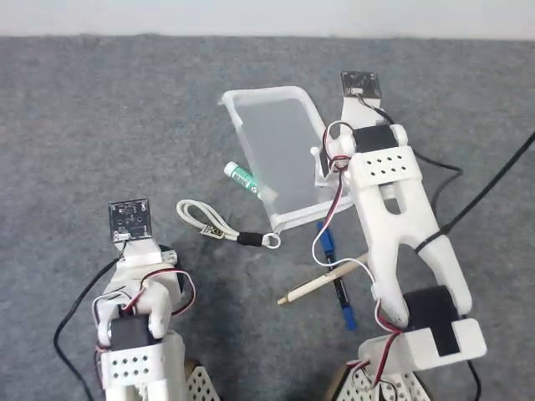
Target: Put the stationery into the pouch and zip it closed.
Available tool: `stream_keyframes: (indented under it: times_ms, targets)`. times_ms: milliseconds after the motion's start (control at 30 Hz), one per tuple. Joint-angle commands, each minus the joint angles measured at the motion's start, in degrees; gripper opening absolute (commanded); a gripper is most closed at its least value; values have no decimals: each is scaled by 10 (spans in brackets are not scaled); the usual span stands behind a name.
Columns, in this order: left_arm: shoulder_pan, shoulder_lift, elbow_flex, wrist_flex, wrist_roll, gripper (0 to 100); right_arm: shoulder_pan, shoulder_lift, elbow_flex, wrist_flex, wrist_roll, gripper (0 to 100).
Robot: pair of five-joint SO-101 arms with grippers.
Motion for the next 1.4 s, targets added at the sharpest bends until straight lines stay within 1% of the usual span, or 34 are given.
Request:
stream_keyframes:
  times_ms: [0, 133, 300, 400, 500, 700, 1100, 1367]
  targets:
    - [-1, -8, -7, -4, -6, 13, 3, -8, 16, -62, 6, 105]
    - [-1, -8, -7, -4, -6, 13, 8, 31, 52, -142, 8, 103]
    - [-1, -8, -7, -4, -6, 13, 58, 83, 58, -207, 8, 102]
    - [-1, -8, -7, -4, -6, 13, 93, 94, 58, -229, 8, 102]
    - [-1, -8, -7, -4, -6, 13, 109, 80, 59, -225, 8, 102]
    - [-1, -8, -7, -4, -6, 13, 107, 7, 60, -156, 8, 102]
    - [-1, -8, -7, -4, -6, 13, 61, -145, 61, 33, 8, 102]
    - [-1, -8, -7, -4, -6, 13, 58, -186, 61, 87, 8, 102]
